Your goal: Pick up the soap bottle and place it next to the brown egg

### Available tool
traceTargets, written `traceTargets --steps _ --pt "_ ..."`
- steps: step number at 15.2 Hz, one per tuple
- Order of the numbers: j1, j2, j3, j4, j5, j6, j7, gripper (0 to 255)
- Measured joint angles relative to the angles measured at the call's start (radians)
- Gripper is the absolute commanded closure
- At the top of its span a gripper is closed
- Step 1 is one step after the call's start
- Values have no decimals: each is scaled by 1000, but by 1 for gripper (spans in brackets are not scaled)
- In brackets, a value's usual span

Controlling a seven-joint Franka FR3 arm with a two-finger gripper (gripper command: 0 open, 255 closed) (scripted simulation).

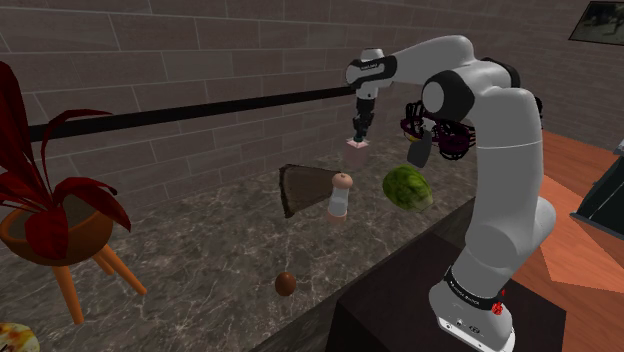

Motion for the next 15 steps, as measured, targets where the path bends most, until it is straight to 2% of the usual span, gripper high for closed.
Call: traceTargets --steps 15 --pt "-14 -2 -4 203 -3 -204 5 255"
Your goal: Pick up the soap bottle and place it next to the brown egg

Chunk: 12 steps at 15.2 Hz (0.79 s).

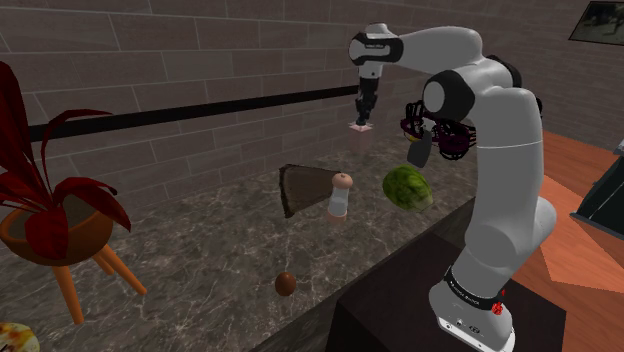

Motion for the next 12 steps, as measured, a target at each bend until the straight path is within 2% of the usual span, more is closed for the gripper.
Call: traceTargets --steps 7,12 --pt "-14 18 -1 119 4 -101 -1 255" --pt "69 -93 12 -42 -24 -49 75 255"
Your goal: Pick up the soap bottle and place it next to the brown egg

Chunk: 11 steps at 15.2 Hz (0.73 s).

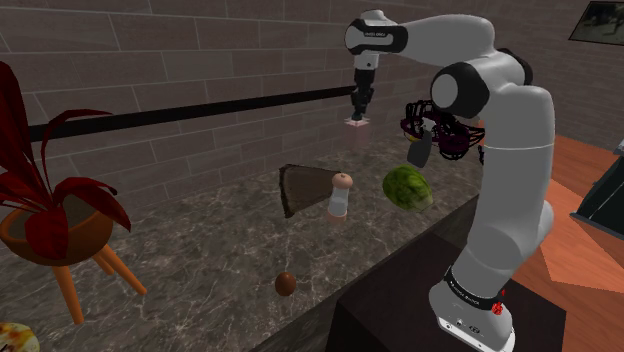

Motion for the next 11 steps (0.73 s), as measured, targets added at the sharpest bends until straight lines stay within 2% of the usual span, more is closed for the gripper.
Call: traceTargets --steps 6,11 --pt "107 -141 34 -189 -36 53 127 255" --pt "185 -217 77 -287 -52 78 245 255"
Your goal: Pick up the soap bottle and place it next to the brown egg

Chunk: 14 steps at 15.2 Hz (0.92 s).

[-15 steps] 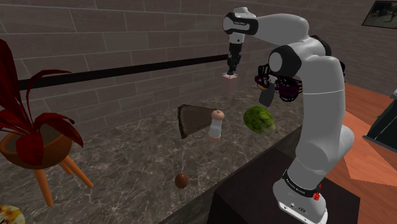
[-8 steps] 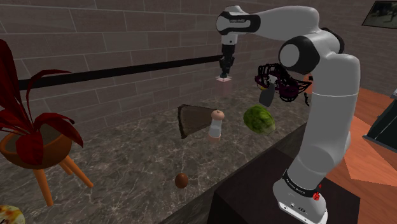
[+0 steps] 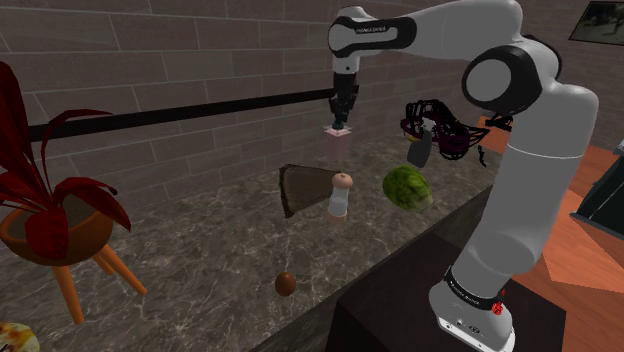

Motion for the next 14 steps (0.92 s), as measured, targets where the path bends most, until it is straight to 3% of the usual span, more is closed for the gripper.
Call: traceTargets --steps 14 --pt "183 -87 139 -122 -2 41 319 255"
